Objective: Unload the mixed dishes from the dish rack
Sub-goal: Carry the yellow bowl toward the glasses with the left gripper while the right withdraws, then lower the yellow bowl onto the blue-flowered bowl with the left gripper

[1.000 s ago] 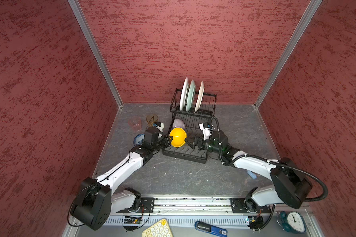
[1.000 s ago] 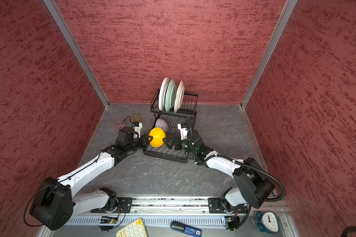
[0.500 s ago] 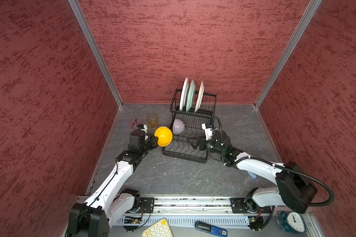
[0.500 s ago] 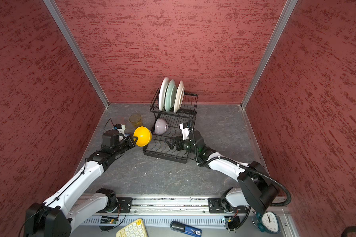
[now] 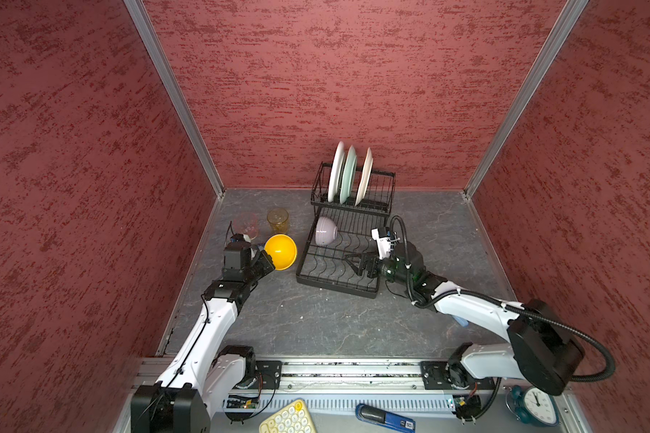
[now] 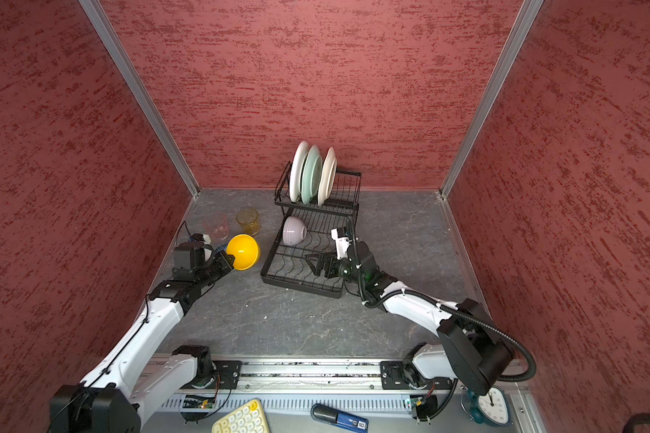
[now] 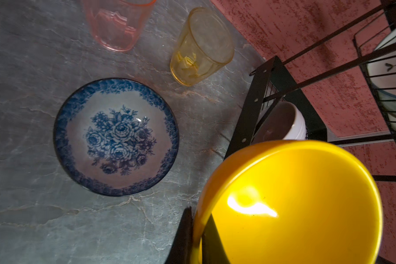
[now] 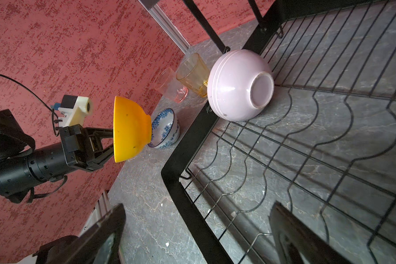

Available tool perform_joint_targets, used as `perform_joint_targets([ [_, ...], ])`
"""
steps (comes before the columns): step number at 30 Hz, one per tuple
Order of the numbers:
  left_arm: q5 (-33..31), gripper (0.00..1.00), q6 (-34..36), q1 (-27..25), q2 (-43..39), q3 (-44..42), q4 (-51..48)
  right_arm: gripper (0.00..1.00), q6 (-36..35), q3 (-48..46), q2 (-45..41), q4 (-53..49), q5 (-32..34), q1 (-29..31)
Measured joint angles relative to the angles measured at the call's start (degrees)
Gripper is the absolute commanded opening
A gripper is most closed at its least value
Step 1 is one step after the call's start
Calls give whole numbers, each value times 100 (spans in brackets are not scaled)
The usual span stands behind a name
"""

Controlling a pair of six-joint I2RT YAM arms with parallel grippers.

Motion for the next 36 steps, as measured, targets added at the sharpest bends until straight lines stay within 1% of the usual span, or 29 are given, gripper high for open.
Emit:
perform_joint_targets([
  [7,-11,0,-17,306,59,-96,-37,99,11,-133,-85,20,44,-20],
  [18,79,0,-17,756,422,-247,7,99,35,-249,-122,42,66,-39],
  [23,50,0,-17,879,529,-249,13,99,63,-365,-140,74,87,-42],
  [36,-671,0,151,1025,597,-221,11,99,72,-378,-140,70,79,-83],
])
